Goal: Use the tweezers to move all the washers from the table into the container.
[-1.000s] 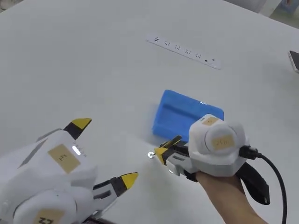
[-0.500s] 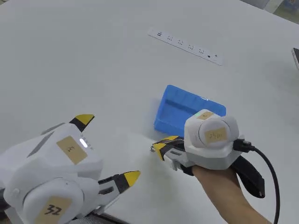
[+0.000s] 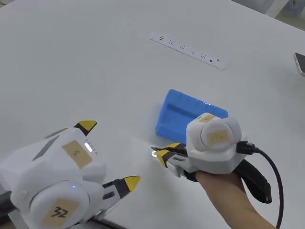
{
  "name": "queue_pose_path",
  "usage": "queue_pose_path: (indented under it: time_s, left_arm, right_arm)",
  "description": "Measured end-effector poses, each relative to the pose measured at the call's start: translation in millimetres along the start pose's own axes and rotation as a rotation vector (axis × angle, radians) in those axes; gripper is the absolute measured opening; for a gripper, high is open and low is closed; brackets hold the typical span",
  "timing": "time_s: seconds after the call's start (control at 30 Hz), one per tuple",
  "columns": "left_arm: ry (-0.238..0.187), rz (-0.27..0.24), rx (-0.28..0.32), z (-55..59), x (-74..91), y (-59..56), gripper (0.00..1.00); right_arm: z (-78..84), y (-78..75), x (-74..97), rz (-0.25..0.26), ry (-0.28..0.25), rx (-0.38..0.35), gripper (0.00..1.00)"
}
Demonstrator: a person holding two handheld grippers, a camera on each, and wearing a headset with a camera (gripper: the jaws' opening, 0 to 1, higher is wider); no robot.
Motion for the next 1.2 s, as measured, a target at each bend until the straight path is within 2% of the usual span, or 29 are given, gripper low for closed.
queue_pose_path:
  time_s: [0.13,0.2,0.33,0.43,0.47,0.53,0.6,0.67,0.73,0.77,0.9,1.03,1.2]
  left_arm:
    - [-0.001,0.042,-0.037,-2.1,0.5,-8.1,0.62]
    - [-0.015,0.051,-0.064,-5.0,2.2,-11.3,0.60]
    - [-0.018,0.130,-0.113,-7.1,1.9,-24.4,0.54]
    - [-0.014,0.157,-0.244,-9.8,1.4,-33.7,0.47]
    - [-0.013,0.164,-0.306,-11.3,-0.4,-37.4,0.44]
    - [-0.017,0.214,-0.380,-13.0,-3.0,-47.2,0.36]
    - [-0.011,0.245,-0.440,-13.9,-5.9,-53.7,0.26]
    - [-0.030,0.245,-0.507,-17.6,-8.2,-58.9,0.21]
    - [-0.024,0.262,-0.539,-17.6,-10.3,-64.1,0.17]
    - [-0.015,0.272,-0.537,-17.4,-11.7,-67.0,0.15]
    - [-0.026,0.298,-0.546,-20.4,-12.0,-75.9,0.10]
    - [-0.028,0.283,-0.568,-21.5,-11.5,-78.6,0.01]
    - [-0.039,0.301,-0.547,-24.1,-10.0,-81.2,0.00]
  right_arm:
    - [6.0,9.8,14.1,-0.032,0.012,0.012,0.03]
    - [7.4,19.3,25.1,-0.071,0.000,0.016,0.03]
    - [11.2,39.7,44.6,-0.127,-0.015,0.053,0.03]
    - [14.1,54.7,60.7,-0.161,-0.022,0.090,0.03]
    - [14.7,57.3,64.6,-0.163,-0.020,0.105,0.03]
    - [15.0,61.4,73.8,-0.165,-0.024,0.123,0.04]
    - [15.9,63.8,80.9,-0.168,-0.021,0.140,0.04]
    - [16.9,64.4,86.0,-0.163,-0.025,0.149,0.04]
    - [17.6,63.4,88.8,-0.166,-0.030,0.143,0.04]
    - [18.3,63.5,89.7,-0.171,-0.030,0.138,0.04]
    - [20.6,65.2,91.6,-0.186,-0.037,0.113,0.04]
    - [20.2,67.5,94.0,-0.197,-0.050,0.097,0.04]
    - [12.9,68.8,99.4,-0.184,-0.106,0.089,0.03]
Point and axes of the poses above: the centre of the closed fingertips' face, and the gripper's own axes: x roughly backward along the fingers, y roughly to its left, z roughly out of its underside, the point moved 3 cm from there along x, roughly backward along the fingers, and after that the axes turned 15 degrees about y, right-handed, at the moved point
